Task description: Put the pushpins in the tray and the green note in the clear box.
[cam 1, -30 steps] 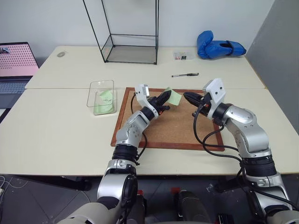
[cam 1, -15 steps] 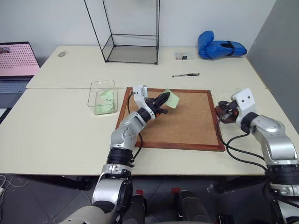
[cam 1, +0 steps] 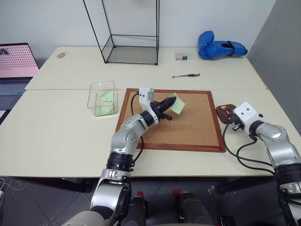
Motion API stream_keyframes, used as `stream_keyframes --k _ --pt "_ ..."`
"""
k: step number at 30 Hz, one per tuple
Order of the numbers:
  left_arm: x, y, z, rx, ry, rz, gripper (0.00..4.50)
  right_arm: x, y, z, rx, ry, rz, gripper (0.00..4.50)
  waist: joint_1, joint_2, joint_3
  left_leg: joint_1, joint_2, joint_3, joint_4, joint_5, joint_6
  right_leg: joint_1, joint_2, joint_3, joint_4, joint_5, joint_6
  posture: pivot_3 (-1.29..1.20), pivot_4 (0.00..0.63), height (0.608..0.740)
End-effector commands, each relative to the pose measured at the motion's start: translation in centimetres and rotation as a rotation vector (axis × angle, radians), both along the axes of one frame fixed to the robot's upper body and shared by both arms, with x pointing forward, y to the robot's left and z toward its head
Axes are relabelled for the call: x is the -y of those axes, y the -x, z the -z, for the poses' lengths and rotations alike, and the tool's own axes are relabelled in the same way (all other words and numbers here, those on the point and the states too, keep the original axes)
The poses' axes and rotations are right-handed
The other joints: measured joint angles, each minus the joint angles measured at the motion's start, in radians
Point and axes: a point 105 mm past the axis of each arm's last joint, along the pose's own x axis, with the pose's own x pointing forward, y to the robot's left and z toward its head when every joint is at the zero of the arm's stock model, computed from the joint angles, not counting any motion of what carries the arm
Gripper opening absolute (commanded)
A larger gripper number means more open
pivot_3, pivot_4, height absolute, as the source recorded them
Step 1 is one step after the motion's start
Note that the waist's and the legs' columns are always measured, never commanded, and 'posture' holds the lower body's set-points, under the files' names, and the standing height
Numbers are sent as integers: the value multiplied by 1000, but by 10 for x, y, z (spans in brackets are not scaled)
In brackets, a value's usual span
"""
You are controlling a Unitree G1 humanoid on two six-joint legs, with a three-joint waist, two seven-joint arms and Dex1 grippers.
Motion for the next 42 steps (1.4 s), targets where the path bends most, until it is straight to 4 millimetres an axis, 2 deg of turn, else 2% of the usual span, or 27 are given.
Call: stream_keyframes --k 1,6,9,12,18,23,26,31,34,42 --pt "1 1 -15 59 4 8 0 -1 -6 -15 44 3 -10 2264 0 0 0 0 0 0 0 0 0 0 0 0 0 0 0 0 150 740" --pt "0 0 -16 62 3 6 0 -1 -8 -22 56 -4 -7 3262 0 0 0 0 0 0 0 0 0 0 0 0 0 0 0 0 150 740" --pt "-2 -1 -22 88 -8 -4 0 1 -8 -45 112 -32 -6 3873 0 0 0 0 0 0 0 0 0 0 0 0 0 0 0 0 150 740" --pt "-11 -6 -34 137 -47 -39 0 -7 -3 -60 130 -72 -58 4456 -1 0 0 0 0 0 0 0 0 0 0 0 0 0 0 0 150 740" --pt "-45 -13 -56 215 -183 -159 0 -63 20 -83 136 -241 -367 4456 -4 0 0 0 1 0 0 0 0 0 0 0 0 0 0 0 150 740" --pt "-111 -22 -58 252 -427 -404 0 -129 37 -101 138 -405 -626 4456 -9 -1 1 1 1 -1 0 0 0 0 1 -1 1 0 0 0 150 740" --pt "-143 -25 -60 220 -444 -512 0 -155 44 -103 76 -438 -733 4456 -8 0 1 1 1 -1 0 0 0 0 0 -1 1 0 0 0 150 740" --pt "-185 -31 -61 211 -549 -674 0 -177 44 -101 2 -417 -830 4456 4 -1 1 0 1 -3 0 0 0 0 0 -2 0 0 0 0 150 740" --pt "-202 -35 -58 214 -630 -758 0 -185 43 -99 -7 -411 -850 4456 5 -1 1 -1 0 -3 0 0 0 0 0 -2 -1 0 0 0 150 740" --pt "-220 -46 -44 206 -730 -878 0 -197 47 -95 -17 -419 -875 4456 4 -1 1 -1 0 -3 0 0 0 -1 -1 -2 0 0 0 0 150 740"
